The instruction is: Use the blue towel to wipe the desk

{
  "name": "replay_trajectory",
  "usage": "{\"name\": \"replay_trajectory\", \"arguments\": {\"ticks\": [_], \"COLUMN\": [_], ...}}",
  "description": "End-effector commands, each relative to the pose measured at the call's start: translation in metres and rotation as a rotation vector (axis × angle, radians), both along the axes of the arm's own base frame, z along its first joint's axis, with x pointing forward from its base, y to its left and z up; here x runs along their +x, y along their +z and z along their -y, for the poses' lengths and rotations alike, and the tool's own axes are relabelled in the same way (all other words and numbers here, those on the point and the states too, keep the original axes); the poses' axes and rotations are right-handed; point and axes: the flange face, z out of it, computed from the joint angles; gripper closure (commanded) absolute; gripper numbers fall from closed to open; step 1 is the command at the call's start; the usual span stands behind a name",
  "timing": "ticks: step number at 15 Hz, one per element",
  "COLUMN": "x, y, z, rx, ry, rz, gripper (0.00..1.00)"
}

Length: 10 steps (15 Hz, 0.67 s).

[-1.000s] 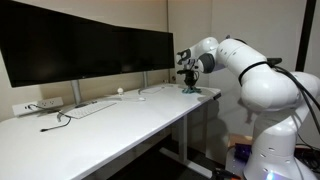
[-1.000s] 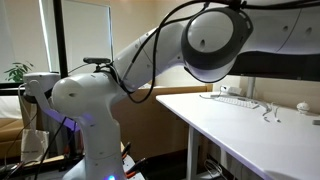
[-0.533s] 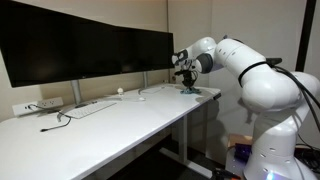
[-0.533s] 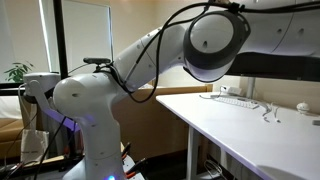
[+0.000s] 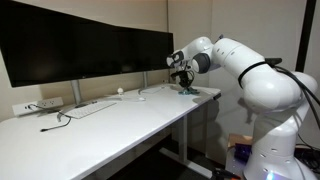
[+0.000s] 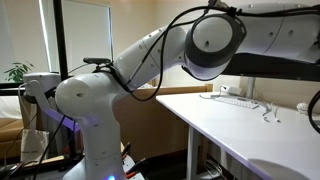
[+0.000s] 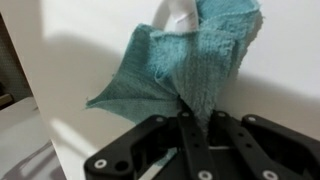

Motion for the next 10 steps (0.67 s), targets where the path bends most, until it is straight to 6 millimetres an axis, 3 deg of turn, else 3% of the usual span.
{"name": "replay_trajectory", "arguments": {"ticks": [1, 5, 10], "x": [0.01, 0.013, -0.017], "y": [-0.028, -0.029, -0.032], "z": [-0.029, -0.044, -0.036], "rx": [0.068, 0.075, 0.091], "ry": [0.04, 0.069, 0.108], "rz": [-0.042, -0.058, -0.046], "gripper": [0.93, 0.93, 0.93]}}
